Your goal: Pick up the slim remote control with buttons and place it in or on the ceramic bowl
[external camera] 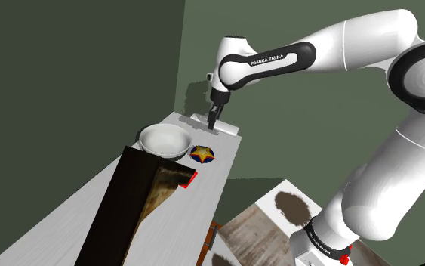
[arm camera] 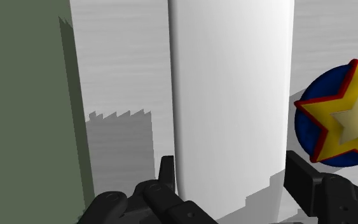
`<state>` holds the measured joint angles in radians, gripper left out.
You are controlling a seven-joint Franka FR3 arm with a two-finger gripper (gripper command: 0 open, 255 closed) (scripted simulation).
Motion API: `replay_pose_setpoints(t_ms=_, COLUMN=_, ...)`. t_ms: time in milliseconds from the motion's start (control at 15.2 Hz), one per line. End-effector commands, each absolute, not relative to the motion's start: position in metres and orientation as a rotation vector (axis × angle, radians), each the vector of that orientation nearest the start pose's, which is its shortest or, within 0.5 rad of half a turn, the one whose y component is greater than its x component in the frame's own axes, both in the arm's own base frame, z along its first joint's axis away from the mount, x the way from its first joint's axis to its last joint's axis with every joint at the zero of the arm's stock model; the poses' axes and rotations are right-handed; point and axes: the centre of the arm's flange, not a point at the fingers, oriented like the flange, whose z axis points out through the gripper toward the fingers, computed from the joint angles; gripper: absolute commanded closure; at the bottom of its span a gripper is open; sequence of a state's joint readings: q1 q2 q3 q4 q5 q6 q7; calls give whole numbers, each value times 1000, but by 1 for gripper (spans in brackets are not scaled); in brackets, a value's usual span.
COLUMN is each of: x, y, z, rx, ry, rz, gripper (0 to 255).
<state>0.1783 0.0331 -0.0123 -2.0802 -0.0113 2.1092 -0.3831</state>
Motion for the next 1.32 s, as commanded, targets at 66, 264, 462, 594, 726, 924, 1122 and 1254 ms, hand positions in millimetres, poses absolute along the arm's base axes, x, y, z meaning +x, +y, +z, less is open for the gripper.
replay_pose_setpoints(t_ms=66, x=545, y=90, z=428, rx=-3031, ry=-863, rz=8, gripper=255)
replay_pose_setpoints(t_ms=264, x=545, y=90, z=444, rx=-3031, ry=-863, rz=8, gripper=255)
replay_pose_setpoints(t_ms=462, x=545, y=90, z=459, rx=-3031, ry=-863, rz=8, gripper=255)
replay_pose_setpoints(t_ms=594, x=545, y=90, z=470, rx=-3031, ry=-863, rz=8, gripper=255)
replay_pose_setpoints(t_ms=726, x=545, y=90, z=481, rx=-3031, ry=-863, rz=8, gripper=255)
replay_pose_setpoints(t_ms=924, x=546, y=117, z=481, rx=-3031, ry=-863, rz=8, gripper=255)
replay_pose_setpoints(t_ms=1122, x=547, y=156, z=482, rx=-3031, ry=-863, rz=8, gripper=255)
replay_pose_setpoints(t_ms=1254, x=549, y=182, z=482, rx=-3031, ry=-863, rz=8, gripper=255)
